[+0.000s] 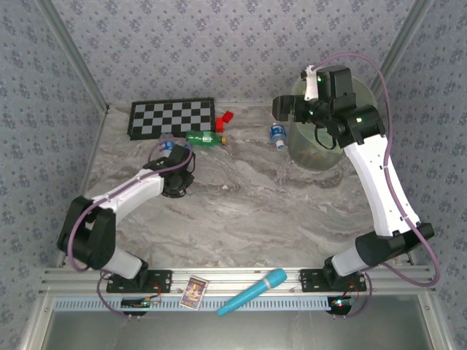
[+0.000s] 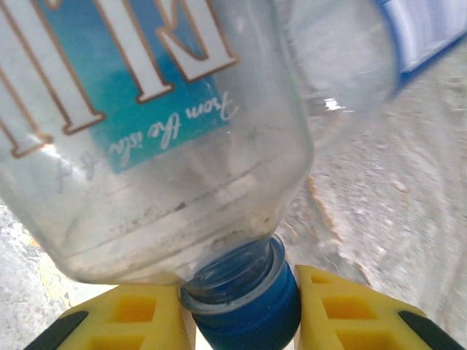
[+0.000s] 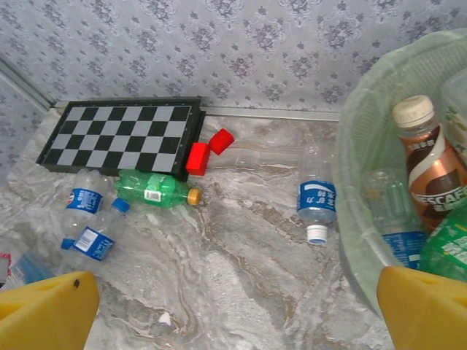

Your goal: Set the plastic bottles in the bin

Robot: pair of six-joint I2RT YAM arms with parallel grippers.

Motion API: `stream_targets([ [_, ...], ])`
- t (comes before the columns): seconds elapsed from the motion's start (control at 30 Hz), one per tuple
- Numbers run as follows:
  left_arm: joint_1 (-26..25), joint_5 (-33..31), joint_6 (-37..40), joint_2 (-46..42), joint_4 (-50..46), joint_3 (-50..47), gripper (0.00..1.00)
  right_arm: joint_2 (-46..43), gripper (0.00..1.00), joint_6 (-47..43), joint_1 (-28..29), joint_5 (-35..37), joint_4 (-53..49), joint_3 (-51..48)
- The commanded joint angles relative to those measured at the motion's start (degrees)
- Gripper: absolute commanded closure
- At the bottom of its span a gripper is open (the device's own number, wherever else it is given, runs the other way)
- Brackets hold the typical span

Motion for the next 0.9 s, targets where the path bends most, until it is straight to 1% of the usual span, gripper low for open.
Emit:
stream_targets([
  [0.0, -0.2, 0.6, 10.47, -5.46, 1.63, 0.19, 0.68, 1.07, 0.0, 3.23, 0.86, -1.38, 2.73, 2.13],
  [0.07, -0.25, 2.47, 15.75, -7.88, 4.23, 0.0, 0.68, 1.7, 0.0, 4.82, 0.89, -3.49, 4.28, 2.13],
  [0.2, -0.55, 6.97, 26.58, -11.5, 8.05, 0.72, 0.68, 3.13, 0.0, 8.59, 0.56, -10.26, 7.24, 2.13],
  [0.27, -1.19, 9.08, 31.35, -12.85, 10.01, 1.29, 0.68, 3.66, 0.0, 10.2, 0.43, -12.19, 8.8, 2.05],
  [0.33, -2.64, 12.22, 37.47, -13.92, 12.38, 2.35, 0.68, 4.09, 0.0, 11.69, 0.09, -14.11, 10.03, 2.04],
  [0.47, -6.76, 13.59, 46.57, -13.67, 11.89, 7.39, 0.69, 4.42, 0.0, 13.47, -0.15, -17.3, 11.72, 2.04],
  [0.5, -7.4, 14.59, 47.82, -13.4, 11.71, 8.42, 0.69, 4.53, 0.01, 13.8, -0.2, -18.14, 11.91, 2.05],
  [0.57, -8.09, 18.0, 49.64, -13.01, 12.18, 10.48, 0.68, 4.64, 0.05, 14.3, -0.17, -20.02, 12.13, 2.04],
  [0.67, -8.94, 21.29, 50.29, -13.28, 15.2, 11.61, 0.68, 5.05, 0.09, 14.72, -0.1, -22.61, 11.36, 2.46],
  [0.77, -9.86, 24.46, 51.07, -13.11, 17.83, 12.89, 0.69, 5.3, 0.1, 14.36, 0.17, -23.96, 9.82, 2.92],
  [0.87, -11.08, 26.48, 52.02, -11.52, 16.1, 16.23, 0.68, 5.59, 0.1, 13.88, 0.98, -24.67, 8.19, 3.69],
])
